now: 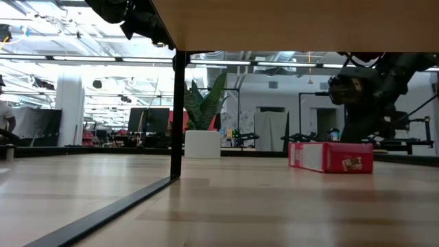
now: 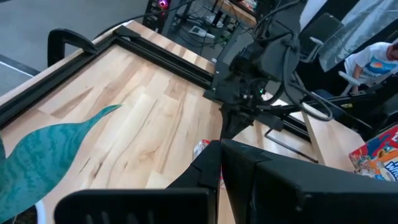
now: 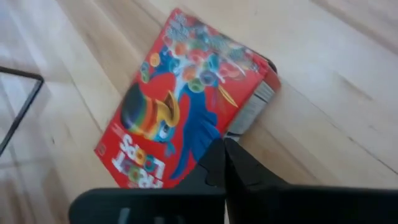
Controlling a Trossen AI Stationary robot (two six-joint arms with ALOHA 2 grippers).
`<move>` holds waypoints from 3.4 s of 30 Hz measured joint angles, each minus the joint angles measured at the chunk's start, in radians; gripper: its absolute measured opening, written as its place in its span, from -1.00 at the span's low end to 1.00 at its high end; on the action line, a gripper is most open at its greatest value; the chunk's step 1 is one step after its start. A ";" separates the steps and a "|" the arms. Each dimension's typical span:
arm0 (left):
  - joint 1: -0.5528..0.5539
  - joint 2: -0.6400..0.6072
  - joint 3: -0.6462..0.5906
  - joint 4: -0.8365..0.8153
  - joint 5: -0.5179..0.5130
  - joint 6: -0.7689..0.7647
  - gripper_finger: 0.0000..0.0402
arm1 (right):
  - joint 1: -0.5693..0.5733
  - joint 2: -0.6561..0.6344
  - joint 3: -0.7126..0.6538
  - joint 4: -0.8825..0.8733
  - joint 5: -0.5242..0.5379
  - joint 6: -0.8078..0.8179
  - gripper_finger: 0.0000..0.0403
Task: Stack cereal on shelf
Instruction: Put the red cereal box on the upper right shelf
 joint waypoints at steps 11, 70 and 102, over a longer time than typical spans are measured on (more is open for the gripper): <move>0.000 0.000 0.000 -0.001 -0.022 0.001 -1.00 | 0.000 0.041 -0.002 0.069 -0.009 0.007 -0.93; -0.038 0.022 -0.005 0.056 -0.117 0.098 -1.00 | -0.224 0.162 -0.071 0.547 0.011 -0.078 -0.91; -0.124 0.477 0.016 0.477 0.004 0.012 -1.00 | -0.244 0.189 -0.125 0.446 0.025 -0.110 -0.90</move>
